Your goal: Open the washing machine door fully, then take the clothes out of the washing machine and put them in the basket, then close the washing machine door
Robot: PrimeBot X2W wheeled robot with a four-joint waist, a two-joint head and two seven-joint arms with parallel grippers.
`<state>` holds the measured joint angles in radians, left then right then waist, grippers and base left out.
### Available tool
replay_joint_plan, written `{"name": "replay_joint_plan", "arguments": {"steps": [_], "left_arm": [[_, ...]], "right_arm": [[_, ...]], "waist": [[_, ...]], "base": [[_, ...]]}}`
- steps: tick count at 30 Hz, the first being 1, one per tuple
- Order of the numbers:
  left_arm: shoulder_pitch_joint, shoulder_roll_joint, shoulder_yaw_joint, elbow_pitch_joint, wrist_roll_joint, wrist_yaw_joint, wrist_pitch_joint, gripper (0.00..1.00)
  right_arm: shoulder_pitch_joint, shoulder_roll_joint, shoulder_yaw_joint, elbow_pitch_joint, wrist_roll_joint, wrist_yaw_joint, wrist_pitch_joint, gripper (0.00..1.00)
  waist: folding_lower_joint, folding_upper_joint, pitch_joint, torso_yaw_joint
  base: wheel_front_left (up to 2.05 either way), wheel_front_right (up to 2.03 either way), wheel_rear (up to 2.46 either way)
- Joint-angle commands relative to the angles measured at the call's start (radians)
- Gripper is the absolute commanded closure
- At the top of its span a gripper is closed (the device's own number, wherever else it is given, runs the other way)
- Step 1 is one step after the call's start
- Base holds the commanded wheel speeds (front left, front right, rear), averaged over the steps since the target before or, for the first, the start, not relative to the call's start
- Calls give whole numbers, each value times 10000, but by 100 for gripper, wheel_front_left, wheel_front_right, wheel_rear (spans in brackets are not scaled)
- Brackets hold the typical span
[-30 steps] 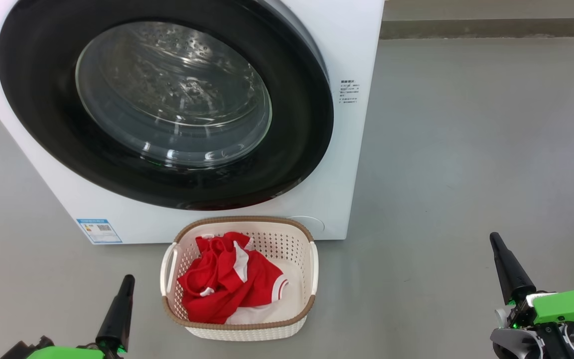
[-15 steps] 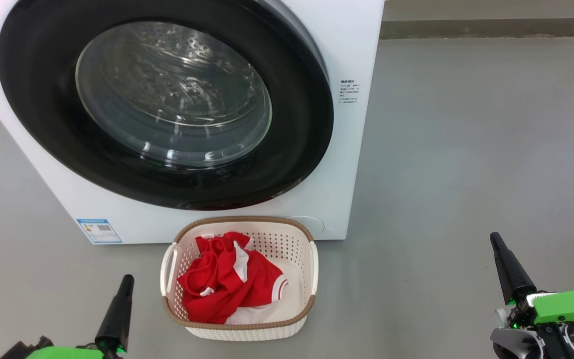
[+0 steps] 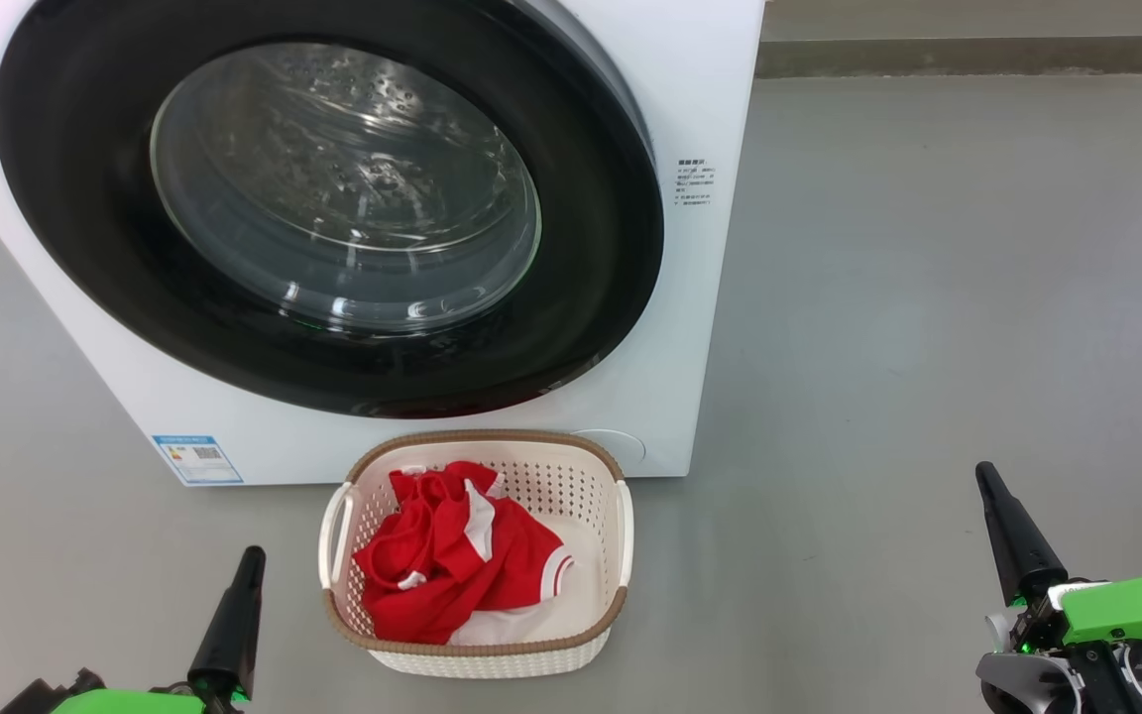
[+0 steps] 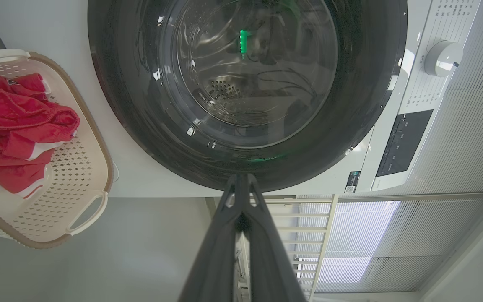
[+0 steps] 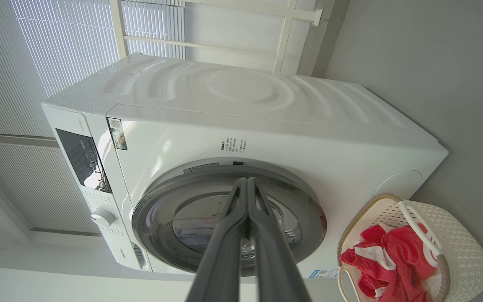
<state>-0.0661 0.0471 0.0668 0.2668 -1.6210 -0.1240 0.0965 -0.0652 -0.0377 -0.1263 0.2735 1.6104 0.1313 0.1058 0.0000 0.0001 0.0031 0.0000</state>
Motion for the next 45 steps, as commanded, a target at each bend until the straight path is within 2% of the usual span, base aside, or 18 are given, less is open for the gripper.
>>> {"name": "replay_joint_plan", "arguments": {"steps": [1,45], "left_arm": [[-410,112,364,-220,36,-67,82,100],[-415,74,419,-218,82,-67,126,100]], "right_arm": [[-424,-149,148,-289,1,-6,56,100],[-426,-137,130,-288,-14,-6,70,100]], "waist": [[0,-1,0,0],[0,-1,0,0]], "base": [[0,0,0],[0,0,0]]}}
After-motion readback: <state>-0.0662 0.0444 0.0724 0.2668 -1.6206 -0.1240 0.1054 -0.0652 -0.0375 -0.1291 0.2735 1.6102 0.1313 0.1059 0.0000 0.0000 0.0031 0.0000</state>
